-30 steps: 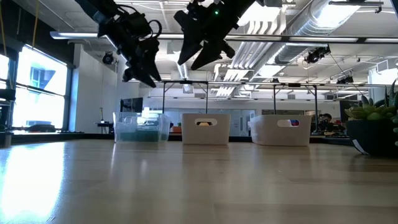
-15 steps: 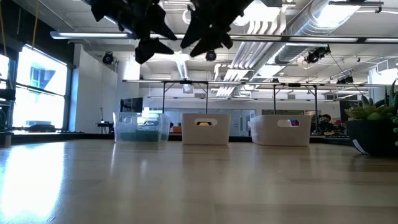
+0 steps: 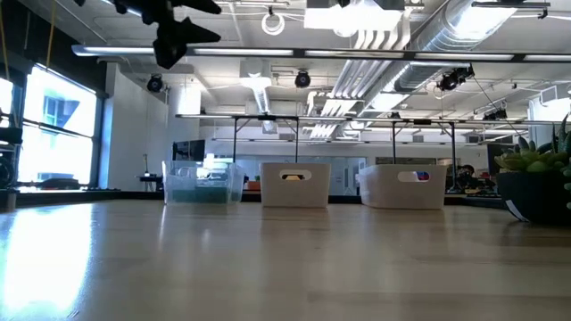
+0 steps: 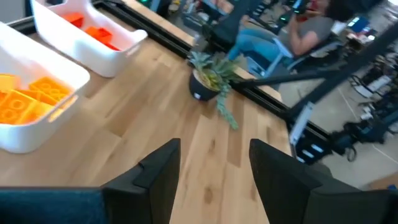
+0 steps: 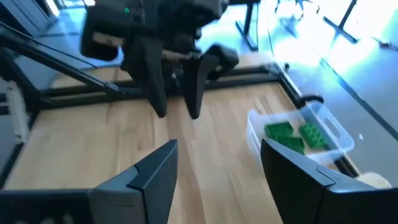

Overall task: Sort & place blocks by color
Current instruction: Return to Home Position

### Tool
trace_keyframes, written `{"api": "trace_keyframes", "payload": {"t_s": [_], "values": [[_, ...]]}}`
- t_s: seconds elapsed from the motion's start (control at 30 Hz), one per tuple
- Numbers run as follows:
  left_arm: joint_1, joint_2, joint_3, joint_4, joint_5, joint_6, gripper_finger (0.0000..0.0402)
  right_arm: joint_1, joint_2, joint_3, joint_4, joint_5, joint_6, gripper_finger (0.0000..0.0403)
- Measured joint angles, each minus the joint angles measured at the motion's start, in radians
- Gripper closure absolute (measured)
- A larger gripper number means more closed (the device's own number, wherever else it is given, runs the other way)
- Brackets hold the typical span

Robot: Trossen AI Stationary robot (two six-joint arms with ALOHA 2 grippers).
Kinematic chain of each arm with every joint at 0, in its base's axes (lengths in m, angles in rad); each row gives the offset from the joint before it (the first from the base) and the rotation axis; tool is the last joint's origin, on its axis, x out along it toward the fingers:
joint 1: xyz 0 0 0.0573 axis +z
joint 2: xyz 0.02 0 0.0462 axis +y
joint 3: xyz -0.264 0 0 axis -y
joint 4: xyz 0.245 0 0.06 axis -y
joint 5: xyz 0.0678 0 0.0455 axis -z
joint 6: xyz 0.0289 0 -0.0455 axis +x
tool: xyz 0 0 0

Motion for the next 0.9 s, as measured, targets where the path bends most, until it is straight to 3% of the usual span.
{"api": "trace_keyframes", "payload": {"t_s": [0.3,0.57,0.9], "values": [[-0.119,-0.236,-0.206,0.079,-0.024,0.065,0.0220,0.004,-0.048,-0.002,0.018,0.046,0.017,0.0187],[-0.133,-0.421,-0.414,0.189,-0.029,0.054,0.0220,-0.032,-0.049,-0.002,0.070,0.097,0.037,0.0187],[-0.133,-0.567,-0.565,0.204,-0.035,0.084,0.0220,-0.094,-0.049,-0.002,0.061,0.098,0.161,0.0187]]}}
